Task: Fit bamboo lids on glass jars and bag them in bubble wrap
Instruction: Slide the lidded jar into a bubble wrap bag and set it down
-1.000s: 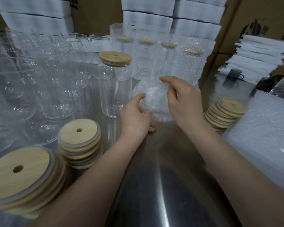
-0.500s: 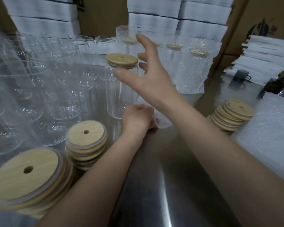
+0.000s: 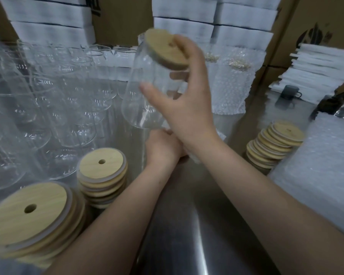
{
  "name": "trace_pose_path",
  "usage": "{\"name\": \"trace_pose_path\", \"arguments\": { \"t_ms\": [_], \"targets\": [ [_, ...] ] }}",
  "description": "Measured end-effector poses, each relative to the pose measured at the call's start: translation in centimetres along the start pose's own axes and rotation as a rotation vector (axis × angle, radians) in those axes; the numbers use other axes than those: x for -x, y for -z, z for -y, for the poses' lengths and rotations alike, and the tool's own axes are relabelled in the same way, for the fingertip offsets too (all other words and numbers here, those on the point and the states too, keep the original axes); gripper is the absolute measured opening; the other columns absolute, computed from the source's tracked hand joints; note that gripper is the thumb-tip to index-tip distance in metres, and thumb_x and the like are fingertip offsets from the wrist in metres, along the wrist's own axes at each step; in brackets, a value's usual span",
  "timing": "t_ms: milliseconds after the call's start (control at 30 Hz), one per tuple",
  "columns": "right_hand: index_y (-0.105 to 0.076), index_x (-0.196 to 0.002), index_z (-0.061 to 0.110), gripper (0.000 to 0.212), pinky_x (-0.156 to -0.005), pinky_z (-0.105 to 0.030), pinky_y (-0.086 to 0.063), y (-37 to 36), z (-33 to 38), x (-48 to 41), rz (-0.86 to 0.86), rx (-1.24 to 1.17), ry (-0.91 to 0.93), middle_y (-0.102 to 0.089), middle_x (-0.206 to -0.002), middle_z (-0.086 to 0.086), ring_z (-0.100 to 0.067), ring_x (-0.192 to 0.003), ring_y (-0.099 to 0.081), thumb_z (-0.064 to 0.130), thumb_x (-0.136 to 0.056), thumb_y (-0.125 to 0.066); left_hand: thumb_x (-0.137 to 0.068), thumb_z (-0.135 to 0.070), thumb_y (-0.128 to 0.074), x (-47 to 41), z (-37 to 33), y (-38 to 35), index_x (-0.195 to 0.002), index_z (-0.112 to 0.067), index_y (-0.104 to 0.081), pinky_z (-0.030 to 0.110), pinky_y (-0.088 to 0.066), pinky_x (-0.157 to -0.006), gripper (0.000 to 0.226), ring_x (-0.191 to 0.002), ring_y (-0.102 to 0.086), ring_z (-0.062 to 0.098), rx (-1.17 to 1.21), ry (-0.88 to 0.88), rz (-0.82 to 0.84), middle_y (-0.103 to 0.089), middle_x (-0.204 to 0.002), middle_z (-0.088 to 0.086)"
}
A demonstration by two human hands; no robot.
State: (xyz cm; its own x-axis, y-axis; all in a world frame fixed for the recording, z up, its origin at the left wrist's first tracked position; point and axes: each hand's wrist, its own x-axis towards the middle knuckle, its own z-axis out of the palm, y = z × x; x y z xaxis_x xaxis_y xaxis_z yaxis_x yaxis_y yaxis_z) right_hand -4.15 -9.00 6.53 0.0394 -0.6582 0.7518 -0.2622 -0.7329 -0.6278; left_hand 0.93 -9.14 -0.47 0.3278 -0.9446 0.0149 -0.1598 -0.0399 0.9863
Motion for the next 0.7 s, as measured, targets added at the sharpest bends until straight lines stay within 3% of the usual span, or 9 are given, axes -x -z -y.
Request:
{"name": "trace_pose_path", "arguments": {
  "t_ms": [100,167,233,333,400,467,533,600,700],
  "targets": [
    [-0.039,-0.138,0.02,0.068,-0.093,-0.046,-0.055,1.4,1.4,0.1,-0.087,-0.445,-0.245,-0.048,-0.132,0.001,-0.018,-0.119,-0.055,0.023,-0.082,-0.076,-0.079,-0.014,-0.067,0.0,-0.5,-0.3,-0.052,-0.017,-0.044,0.02,-0.039,-0.042,0.036,-0.034,-0.044,0.004,0.121,0.037,-0.008,-0.05,-0.037,-0.006],
    [-0.042,-0.136,0.025,0.063,-0.087,-0.052,-0.057,2.0,1.4,0.5,-0.075,-0.705,-0.512,-0.055,-0.125,0.001,-0.02,-0.112,-0.061,0.034,-0.081,-0.072,-0.078,-0.017,-0.068,0.2,-0.7,-0.1,-0.055,-0.013,-0.051,0.014,-0.032,-0.033,0.029,-0.03,-0.048,0.005,0.187,0.028,-0.01,-0.054,-0.036,-0.004],
    [-0.046,-0.134,0.024,0.058,-0.084,-0.055,-0.057,2.4,0.9,1.2,-0.078,-0.801,-0.641,-0.058,-0.12,-0.001,-0.021,-0.105,-0.065,0.038,-0.083,-0.069,-0.08,-0.017,-0.065,0.0,-0.7,0.0,-0.061,-0.011,-0.059,0.013,-0.034,-0.031,0.021,-0.034,-0.055,0.005,0.181,-0.008,-0.017,-0.061,-0.043,-0.002],
    [-0.049,-0.129,0.025,0.056,-0.084,-0.052,-0.058,3.1,0.3,1.6,-0.13,-0.791,-0.65,-0.059,-0.117,0.0,-0.02,-0.101,-0.063,0.037,-0.079,-0.071,-0.076,-0.019,-0.073,-0.3,-0.7,0.2,-0.072,-0.011,-0.068,0.022,-0.048,-0.042,0.01,-0.051,-0.068,0.013,0.228,-0.022,-0.001,-0.071,-0.063,0.006],
    [-0.049,-0.124,0.031,0.054,-0.086,-0.048,-0.058,3.5,-0.1,1.4,-0.156,-0.739,-0.612,-0.058,-0.121,0.0,-0.021,-0.105,-0.061,0.037,-0.074,-0.07,-0.071,-0.025,-0.083,-0.7,-0.2,0.1,-0.076,-0.012,-0.067,0.039,-0.06,-0.062,0.022,-0.069,-0.073,0.028,0.26,-0.018,-0.01,-0.073,-0.078,0.016],
    [-0.049,-0.121,0.033,0.051,-0.088,-0.047,-0.057,3.9,-0.6,1.3,-0.178,-0.704,-0.586,-0.057,-0.117,0.001,-0.021,-0.101,-0.06,0.037,-0.073,-0.068,-0.075,-0.023,-0.084,-1.0,0.2,0.0,-0.073,-0.018,-0.062,0.05,-0.06,-0.076,0.022,-0.075,-0.073,0.033,0.286,-0.01,-0.032,-0.072,-0.078,0.015],
    [-0.049,-0.118,0.033,0.048,-0.087,-0.047,-0.058,4.2,-1.0,1.2,-0.203,-0.693,-0.559,-0.058,-0.11,0.003,-0.019,-0.095,-0.059,0.037,-0.074,-0.068,-0.082,-0.021,-0.079,-1.2,0.1,-0.1,-0.07,-0.018,-0.063,0.05,-0.061,-0.07,0.02,-0.063,-0.072,0.03,0.338,0.028,-0.045,-0.07,-0.064,0.007],
    [-0.05,-0.117,0.033,0.047,-0.083,-0.045,-0.059,4.5,-1.2,0.9,-0.229,-0.687,-0.538,-0.057,-0.11,0.003,-0.018,-0.092,-0.059,0.037,-0.074,-0.067,-0.086,-0.022,-0.075,-1.4,-0.1,-0.1,-0.07,-0.012,-0.061,0.041,-0.06,-0.06,0.024,-0.051,-0.069,0.027,0.4,0.07,-0.051,-0.066,-0.052,0.005],
    [-0.051,-0.116,0.031,0.045,-0.078,-0.046,-0.06,5.0,-1.7,0.5,-0.27,-0.7,-0.516,-0.055,-0.113,-0.001,-0.022,-0.094,-0.056,0.035,-0.075,-0.067,-0.091,-0.023,-0.069,-1.6,-0.5,0.0,-0.07,-0.008,-0.061,0.032,-0.057,-0.05,0.027,-0.047,-0.068,0.025,0.454,0.122,-0.056,-0.064,-0.047,0.006]
  ]
}}
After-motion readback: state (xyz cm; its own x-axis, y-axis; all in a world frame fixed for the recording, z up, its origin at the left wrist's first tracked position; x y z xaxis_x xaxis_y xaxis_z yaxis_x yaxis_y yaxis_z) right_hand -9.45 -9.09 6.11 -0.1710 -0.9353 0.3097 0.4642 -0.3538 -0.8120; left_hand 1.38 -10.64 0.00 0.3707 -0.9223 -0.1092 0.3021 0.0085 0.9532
